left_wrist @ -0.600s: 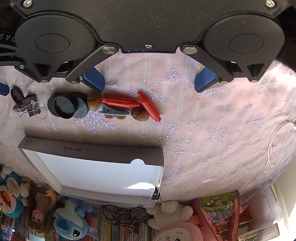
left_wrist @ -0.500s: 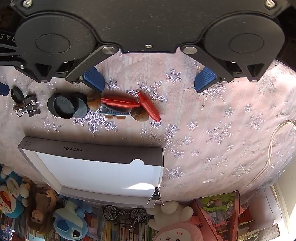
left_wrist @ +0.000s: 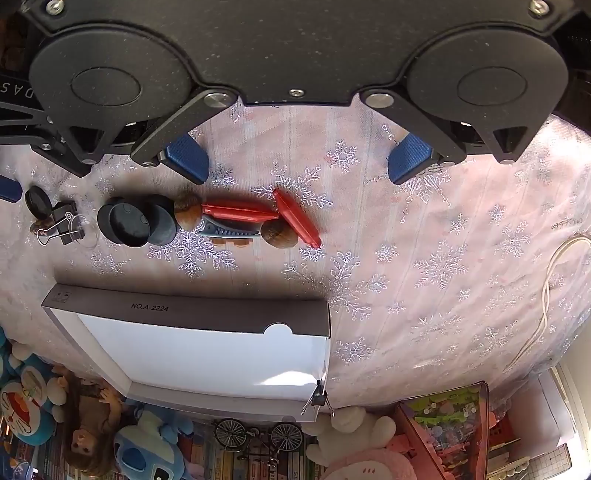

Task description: Organize rigid objects

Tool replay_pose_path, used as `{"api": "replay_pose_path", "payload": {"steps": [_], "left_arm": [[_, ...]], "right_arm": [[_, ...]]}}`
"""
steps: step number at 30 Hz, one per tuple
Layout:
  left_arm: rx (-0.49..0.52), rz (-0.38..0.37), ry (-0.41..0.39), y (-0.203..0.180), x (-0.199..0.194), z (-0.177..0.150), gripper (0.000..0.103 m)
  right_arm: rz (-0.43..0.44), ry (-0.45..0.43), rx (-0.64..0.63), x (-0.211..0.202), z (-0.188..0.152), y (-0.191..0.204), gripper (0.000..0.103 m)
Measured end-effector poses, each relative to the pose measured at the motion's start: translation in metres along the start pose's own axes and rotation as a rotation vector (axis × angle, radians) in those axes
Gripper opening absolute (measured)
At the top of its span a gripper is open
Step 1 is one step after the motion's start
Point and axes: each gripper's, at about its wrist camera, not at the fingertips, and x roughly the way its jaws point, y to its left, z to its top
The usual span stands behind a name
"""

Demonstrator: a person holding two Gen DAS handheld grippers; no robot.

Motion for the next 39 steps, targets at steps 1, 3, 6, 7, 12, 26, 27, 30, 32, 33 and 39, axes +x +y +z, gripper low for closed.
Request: {"api": "replay_pose_path", "payload": {"steps": [1,3,6,7,12,26,27,30,32,33,39], "left_arm": [[-0.002,0.001,-0.003,0.0001,-0.0004,-0.0007,0.103],[-0.001,0.002,-0.005,-0.0008,-0.0011,-0.0013,0.103],[0.0,0.0,-0.003,-0.0007,-0.0027,-0.0008,0.103],[0.0,0.0,-0.002,-0.0008,-0.0027,-0.001,0.103],[0.0,0.001,0.003,-0.001,-0.0032,0.001,0.103],[0.001,0.0,0.003,-0.0004,-0.0031,0.0017,0.103],[0.001,0.0,0.003,-0.0004,-0.0031,0.0016,0.103],[0.001,0.0,0.003,-0.0004,-0.0031,0.0018,0.103],[0.001,0.0,0.003,-0.0004,-0.0032,0.0019,0.103],[0.001,0.0,0.003,-0.0005,-0.0032,0.002,0.103],[-0.003,0.003,0.001,0.0001,-0.0034,0.002,0.103]], "right_arm": [[-0.001,0.0,0.0,0.0009,0.0007,-0.0004,0.103],[-0.002,0.002,-0.001,0.001,0.0011,-0.0009,0.103],[-0.009,0.006,-0.001,0.0013,0.0021,0.0009,0.103],[-0.009,0.006,0.0,0.0012,0.0021,0.0008,0.103],[-0.011,0.005,0.003,0.0011,0.0013,0.0008,0.103],[-0.014,0.008,0.007,0.0012,0.001,0.0019,0.103],[-0.015,0.008,0.006,0.0013,0.0012,0.0017,0.103],[-0.015,0.005,0.005,0.0011,0.0008,0.0021,0.103],[-0.015,0.002,0.004,0.0008,0.0004,0.0021,0.103],[-0.014,0.001,0.004,0.0007,0.0001,0.0018,0.103],[-0.015,-0.001,0.001,0.001,-0.0004,0.0021,0.103]]}}
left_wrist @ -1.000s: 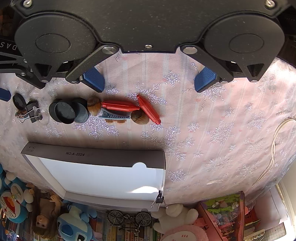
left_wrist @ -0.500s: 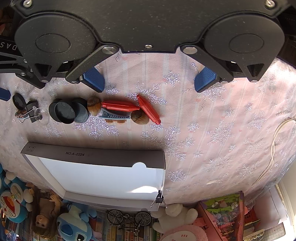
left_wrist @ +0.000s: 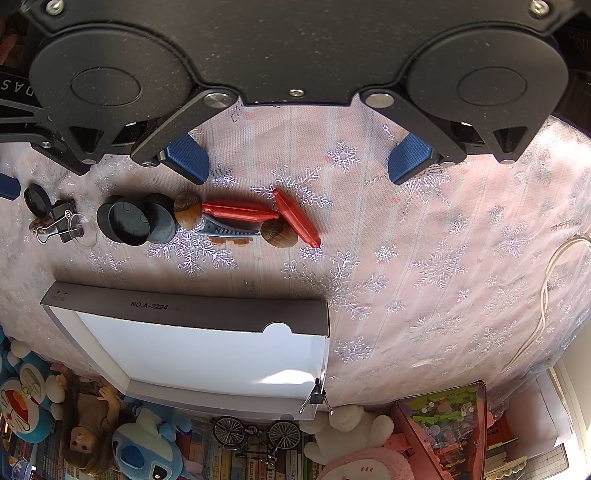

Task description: Organize rigid objects

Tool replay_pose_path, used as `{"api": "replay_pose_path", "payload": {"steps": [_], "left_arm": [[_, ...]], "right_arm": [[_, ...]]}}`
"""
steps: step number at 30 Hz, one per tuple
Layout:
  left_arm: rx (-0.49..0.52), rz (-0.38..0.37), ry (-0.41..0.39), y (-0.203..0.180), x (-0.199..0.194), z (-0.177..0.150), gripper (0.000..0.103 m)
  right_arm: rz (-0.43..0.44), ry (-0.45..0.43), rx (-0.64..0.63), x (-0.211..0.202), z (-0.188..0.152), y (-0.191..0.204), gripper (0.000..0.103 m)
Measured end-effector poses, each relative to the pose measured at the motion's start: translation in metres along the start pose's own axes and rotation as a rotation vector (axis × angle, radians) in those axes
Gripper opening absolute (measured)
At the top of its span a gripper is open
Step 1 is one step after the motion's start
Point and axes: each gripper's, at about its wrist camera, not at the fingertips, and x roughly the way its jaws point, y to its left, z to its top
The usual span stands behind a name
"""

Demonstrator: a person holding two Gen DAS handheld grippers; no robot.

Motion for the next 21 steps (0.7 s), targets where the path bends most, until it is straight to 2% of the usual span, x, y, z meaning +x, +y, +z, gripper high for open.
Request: {"api": "replay_pose_path", "payload": {"steps": [11,17,21], "left_arm": [[0.003,-0.002,-0.015,0.0,0.0,-0.002,0.103],[0.011,-0.008,-0.046,0.0,-0.002,-0.006,0.103],[-0.013,0.007,-0.088,0.003,-0.002,-0.01,0.103]], "right_arm": [[0.024,-0.015,-0.012,0.0,-0.002,-0.003,0.103],[0.031,-0.035,-0.015,0.0,-0.004,-0.004,0.103],[0.055,-0.08,-0.024,-0.001,-0.011,-0.007,0.103]]}}
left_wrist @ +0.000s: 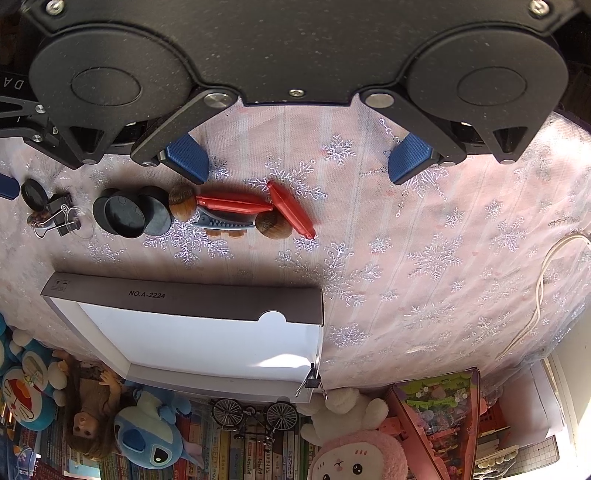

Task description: Organize rigid objects

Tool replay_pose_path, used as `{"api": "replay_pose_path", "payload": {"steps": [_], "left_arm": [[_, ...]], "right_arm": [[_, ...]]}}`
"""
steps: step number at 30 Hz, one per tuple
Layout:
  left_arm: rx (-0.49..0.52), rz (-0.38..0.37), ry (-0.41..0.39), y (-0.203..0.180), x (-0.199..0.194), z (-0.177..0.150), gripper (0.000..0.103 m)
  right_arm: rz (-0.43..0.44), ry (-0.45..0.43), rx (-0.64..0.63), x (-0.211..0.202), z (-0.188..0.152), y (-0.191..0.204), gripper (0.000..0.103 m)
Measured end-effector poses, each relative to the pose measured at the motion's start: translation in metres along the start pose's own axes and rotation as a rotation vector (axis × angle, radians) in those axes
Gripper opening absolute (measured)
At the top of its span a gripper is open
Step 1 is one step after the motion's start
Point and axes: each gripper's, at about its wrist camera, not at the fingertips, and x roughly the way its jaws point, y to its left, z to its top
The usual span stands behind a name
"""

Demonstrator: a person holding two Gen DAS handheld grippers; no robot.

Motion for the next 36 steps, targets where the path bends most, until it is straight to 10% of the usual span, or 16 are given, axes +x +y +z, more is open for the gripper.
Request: {"api": "replay_pose_path", "payload": {"steps": [9,24,36], "left_arm": [[0.006,-0.004,-0.024,0.001,-0.001,0.0,0.102],[-0.023,-0.07,-0.076,0.024,-0.013,0.002,0.043],[-0.048,0.032,-0.079,0.048,-0.006,0.005,0.042]], "right_arm": [[-0.016,-0.019,0.022,-0.003,0.002,-0.003,0.103],[-0.102,-0.092,0.008,-0.013,0.001,-0.017,0.079],[-0.103,-0.076,0.023,-0.012,-0.002,-0.019,0.069]]}}
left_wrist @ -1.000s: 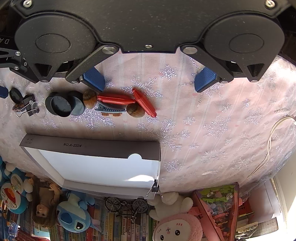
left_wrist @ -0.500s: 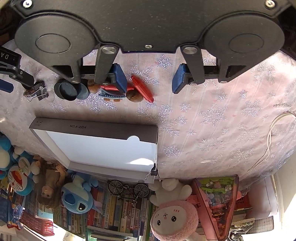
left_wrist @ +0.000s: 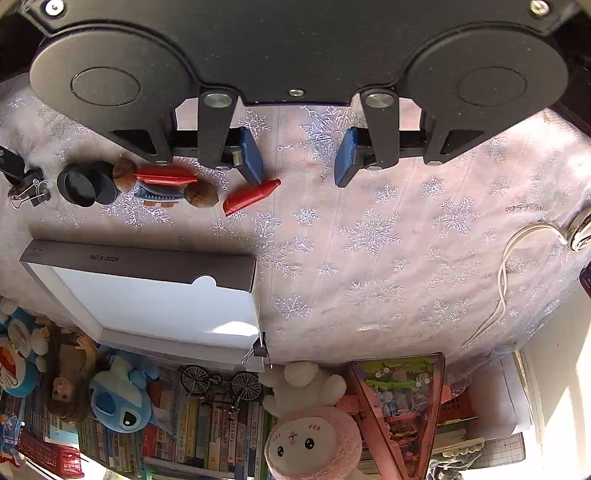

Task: Organize rigid objects
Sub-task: 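Close the left tool on the red crayon while the right tool grasps the small black lid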

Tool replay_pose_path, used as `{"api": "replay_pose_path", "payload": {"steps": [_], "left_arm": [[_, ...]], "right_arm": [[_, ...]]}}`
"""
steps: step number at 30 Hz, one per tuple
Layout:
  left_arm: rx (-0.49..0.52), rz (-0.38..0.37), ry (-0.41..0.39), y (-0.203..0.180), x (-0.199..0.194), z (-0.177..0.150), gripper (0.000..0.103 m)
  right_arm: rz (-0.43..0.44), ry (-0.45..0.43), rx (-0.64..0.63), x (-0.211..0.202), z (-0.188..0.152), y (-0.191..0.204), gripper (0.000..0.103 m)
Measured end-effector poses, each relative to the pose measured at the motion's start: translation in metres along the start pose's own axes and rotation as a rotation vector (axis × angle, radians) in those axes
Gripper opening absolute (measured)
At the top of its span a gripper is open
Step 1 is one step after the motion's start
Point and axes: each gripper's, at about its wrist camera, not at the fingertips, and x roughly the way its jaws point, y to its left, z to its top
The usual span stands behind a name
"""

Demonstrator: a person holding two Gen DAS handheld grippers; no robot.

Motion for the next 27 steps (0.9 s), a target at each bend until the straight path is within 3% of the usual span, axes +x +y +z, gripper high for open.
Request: {"api": "replay_pose_path", "payload": {"steps": [8,14,27], "left_arm": [[-0.01,0.017,-0.016,0.0,0.009,0.008,0.04],[-0.026,-0.033,-0.02,-0.004,0.007,0.007,0.041],[0.005,-0.045,-0.047,-0.029,0.01,0.007,0.052]], "right_arm": [[0.02,0.008,0.019,0.0,0.0,0.001,0.06],[0.036,0.009,0.03,0.0,0.001,0.002,0.058],[0.038,0.008,0.035,0.002,0.002,0.004,0.058]]}}
